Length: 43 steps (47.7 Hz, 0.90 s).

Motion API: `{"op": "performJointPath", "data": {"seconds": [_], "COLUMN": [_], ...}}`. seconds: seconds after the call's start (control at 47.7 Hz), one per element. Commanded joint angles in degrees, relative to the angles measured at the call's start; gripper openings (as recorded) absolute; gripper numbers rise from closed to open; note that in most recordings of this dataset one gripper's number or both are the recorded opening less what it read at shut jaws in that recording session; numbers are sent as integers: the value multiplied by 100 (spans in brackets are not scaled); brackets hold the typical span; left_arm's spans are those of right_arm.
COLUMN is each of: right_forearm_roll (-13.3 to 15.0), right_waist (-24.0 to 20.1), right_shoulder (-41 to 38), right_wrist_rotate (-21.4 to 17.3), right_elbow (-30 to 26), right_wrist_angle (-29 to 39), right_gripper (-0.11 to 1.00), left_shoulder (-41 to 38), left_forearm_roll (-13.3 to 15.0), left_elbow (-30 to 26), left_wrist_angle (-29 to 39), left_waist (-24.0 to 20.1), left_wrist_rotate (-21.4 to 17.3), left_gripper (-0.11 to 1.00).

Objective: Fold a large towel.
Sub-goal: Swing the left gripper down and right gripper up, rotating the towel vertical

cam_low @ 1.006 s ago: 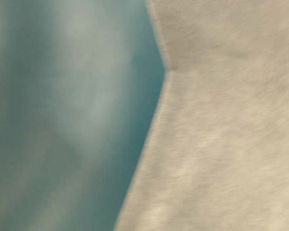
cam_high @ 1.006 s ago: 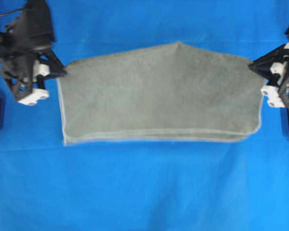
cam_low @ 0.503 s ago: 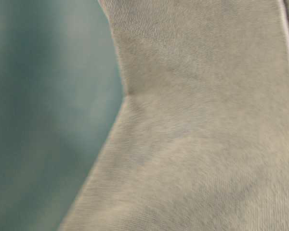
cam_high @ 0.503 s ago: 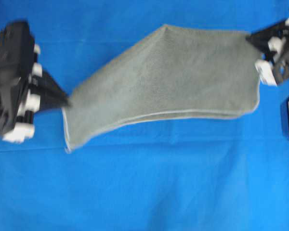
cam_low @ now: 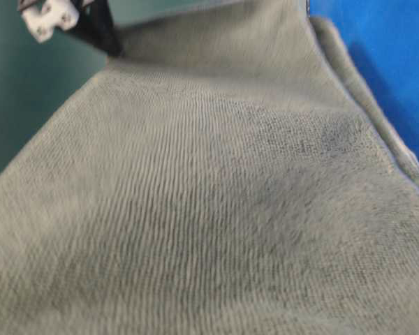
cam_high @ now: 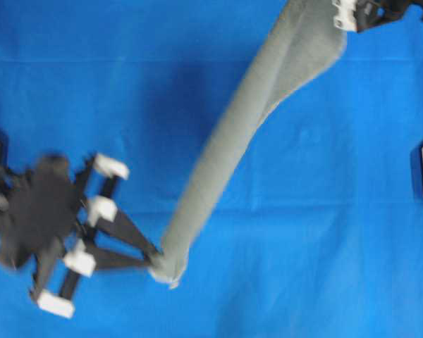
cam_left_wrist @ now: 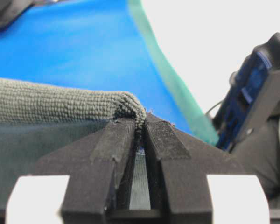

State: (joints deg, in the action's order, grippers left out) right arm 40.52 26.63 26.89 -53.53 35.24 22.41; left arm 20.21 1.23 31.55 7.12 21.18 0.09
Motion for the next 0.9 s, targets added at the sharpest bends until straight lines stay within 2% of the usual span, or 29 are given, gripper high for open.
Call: {"op": "performJointPath", "data": {"seconds": [0.0, 0.21, 0.335, 0.545, 0.733, 0.88], "right_forearm_roll": [26, 26, 26, 35, 35, 9], "right_waist": [9, 9, 9, 35, 35, 26], "right_shoulder": [-272, -729, -624, 255, 1327, 1600], "right_wrist_rotate": [9, 0, 0, 26, 18, 132], "right_elbow": [-413, -782, -686, -62, 378, 562], "right_wrist_angle": [-387, -686, -633, -44, 712, 1055], "right_gripper": [2, 2, 2, 2, 2, 2], "left_shoulder": [-220, -914, -1310, -2338, -3393, -3858], "left_forearm_roll": [-9, 18, 18, 18, 18, 18], "left_elbow": [-299, -773, -1143, -2030, -3199, -3727], "left_wrist_angle": [-325, -562, -677, -1002, -1063, -1046], "left_waist": [141, 229, 229, 167, 79, -53], "left_wrist_rotate": [-105, -158, -158, -158, -193, -193], "left_gripper": [4, 4, 4, 4, 4, 4]}}
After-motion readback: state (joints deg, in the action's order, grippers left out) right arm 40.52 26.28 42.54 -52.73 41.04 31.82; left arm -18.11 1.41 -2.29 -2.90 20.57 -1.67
